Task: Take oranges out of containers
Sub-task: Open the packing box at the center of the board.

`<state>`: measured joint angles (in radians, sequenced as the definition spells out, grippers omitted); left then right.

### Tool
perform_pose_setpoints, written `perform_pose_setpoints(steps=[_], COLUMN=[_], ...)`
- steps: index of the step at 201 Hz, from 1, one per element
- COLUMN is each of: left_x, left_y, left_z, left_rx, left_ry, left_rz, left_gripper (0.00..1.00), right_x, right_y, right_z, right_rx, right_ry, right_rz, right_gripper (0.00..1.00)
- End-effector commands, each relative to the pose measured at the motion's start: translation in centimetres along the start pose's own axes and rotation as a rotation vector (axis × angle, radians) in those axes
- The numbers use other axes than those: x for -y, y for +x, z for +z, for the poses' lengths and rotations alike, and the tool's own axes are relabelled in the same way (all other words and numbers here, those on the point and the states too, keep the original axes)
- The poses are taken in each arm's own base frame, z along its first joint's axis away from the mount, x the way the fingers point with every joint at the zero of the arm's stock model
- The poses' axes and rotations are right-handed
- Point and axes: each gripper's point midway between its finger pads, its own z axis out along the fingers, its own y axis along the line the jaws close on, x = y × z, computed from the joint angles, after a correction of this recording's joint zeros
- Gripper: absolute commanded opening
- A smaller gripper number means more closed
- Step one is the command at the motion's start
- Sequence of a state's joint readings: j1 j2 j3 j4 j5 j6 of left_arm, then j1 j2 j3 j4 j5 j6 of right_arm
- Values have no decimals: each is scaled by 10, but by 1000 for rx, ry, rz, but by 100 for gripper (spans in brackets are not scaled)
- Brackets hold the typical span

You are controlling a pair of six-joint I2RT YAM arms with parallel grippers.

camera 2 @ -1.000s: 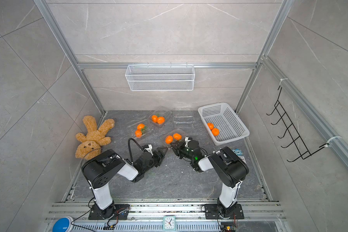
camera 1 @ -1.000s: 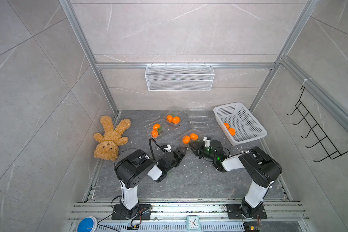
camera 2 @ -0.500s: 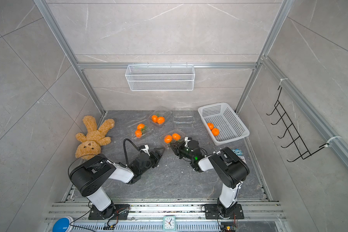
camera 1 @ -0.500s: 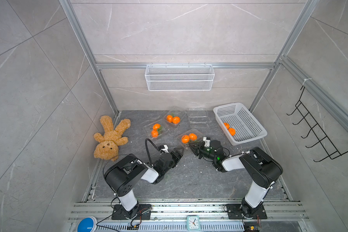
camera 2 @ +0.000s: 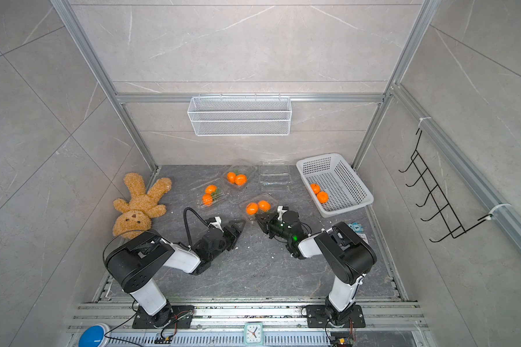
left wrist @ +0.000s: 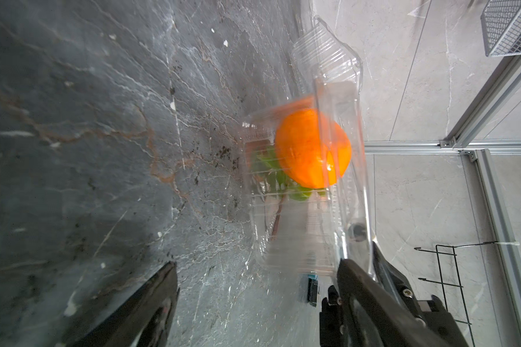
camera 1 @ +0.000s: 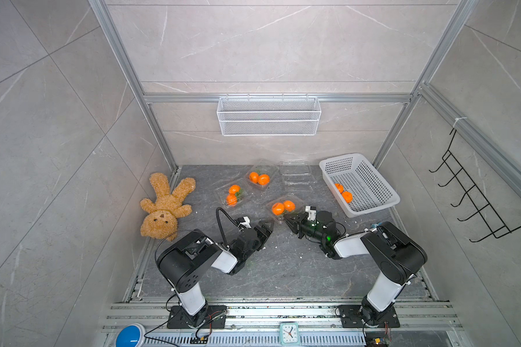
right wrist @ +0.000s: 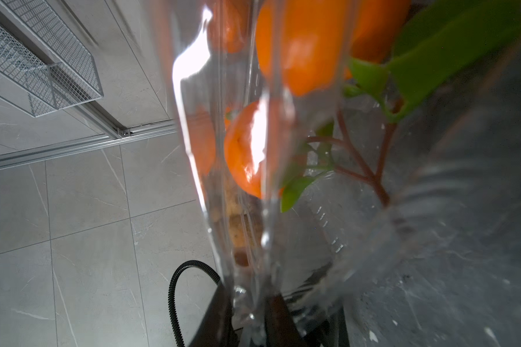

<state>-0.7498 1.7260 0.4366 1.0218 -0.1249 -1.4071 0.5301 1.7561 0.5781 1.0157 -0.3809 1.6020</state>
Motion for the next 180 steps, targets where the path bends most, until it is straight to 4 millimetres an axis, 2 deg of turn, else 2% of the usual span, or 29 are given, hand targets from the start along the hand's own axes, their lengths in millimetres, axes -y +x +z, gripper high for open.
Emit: perform_pose_setpoints(steps=[1, 124, 180], left_x=[7, 18, 28], left_y=[-5, -12, -9], left_z=[2, 2, 2], left_rx=[18, 27, 3], left_ry=[32, 62, 95], left_rz=[-12, -4, 0], left_gripper=[85, 85, 85], right_x=[-4, -2, 0], right_y=[4, 7, 8], right_z=[-5, -9, -11], right_rx=[-4, -10, -12], right_ry=[-9, -3, -1], right_rz=[8, 0, 0], right_gripper=[20, 20, 20])
